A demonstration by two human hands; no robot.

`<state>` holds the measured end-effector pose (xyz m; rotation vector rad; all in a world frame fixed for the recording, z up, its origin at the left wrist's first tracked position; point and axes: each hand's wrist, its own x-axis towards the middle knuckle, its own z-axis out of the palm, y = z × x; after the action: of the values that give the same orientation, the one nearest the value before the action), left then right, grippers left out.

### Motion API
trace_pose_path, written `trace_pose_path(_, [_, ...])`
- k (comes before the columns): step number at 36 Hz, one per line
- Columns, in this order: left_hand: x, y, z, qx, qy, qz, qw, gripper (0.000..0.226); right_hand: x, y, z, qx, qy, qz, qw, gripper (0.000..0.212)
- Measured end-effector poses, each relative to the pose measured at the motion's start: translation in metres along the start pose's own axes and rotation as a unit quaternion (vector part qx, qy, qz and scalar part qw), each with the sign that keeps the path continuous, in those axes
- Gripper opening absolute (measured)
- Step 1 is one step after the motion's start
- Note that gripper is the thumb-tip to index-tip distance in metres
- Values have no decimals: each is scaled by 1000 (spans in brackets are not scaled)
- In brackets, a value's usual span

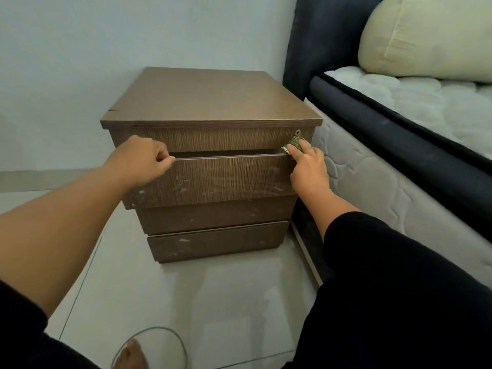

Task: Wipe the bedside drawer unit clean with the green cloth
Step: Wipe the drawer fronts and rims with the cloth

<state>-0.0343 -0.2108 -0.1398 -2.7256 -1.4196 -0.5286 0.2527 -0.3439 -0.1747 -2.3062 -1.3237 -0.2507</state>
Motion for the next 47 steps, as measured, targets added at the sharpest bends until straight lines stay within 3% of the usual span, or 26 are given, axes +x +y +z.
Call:
trace_pose_path(9, [6,22,3,11,14,64,998,23,-13,-9,7,85,59,97,990,63])
trace_pose_path(15, [15,54,12,-2,46,196,979,28,-21,-17,17,273,146,274,910,71])
trace_pose_path(19, [21,69,23,18,42,222,974,28,-22,-11,24,324,142,289,890,72])
trace_pose_path(28, [44,64,40,61,42,209,975,33,-11,-6,26,315,112,273,902,67])
trace_pose_path(34, [49,59,53,69,36,197,977,37,6,-8,28,346,93,279,891,64])
trace_pose_path(41, [48,53,62,50,123,239,962,37,17,-7,37,410,156,321,839,57])
trace_pose_path(44, [47,51,63,52,130,247,959,40,17,-9,38,454,219,361,784,67])
trace_pose_path(47, [45,47,65,42,133,242,960,42,19,-10,38,476,236,399,748,78])
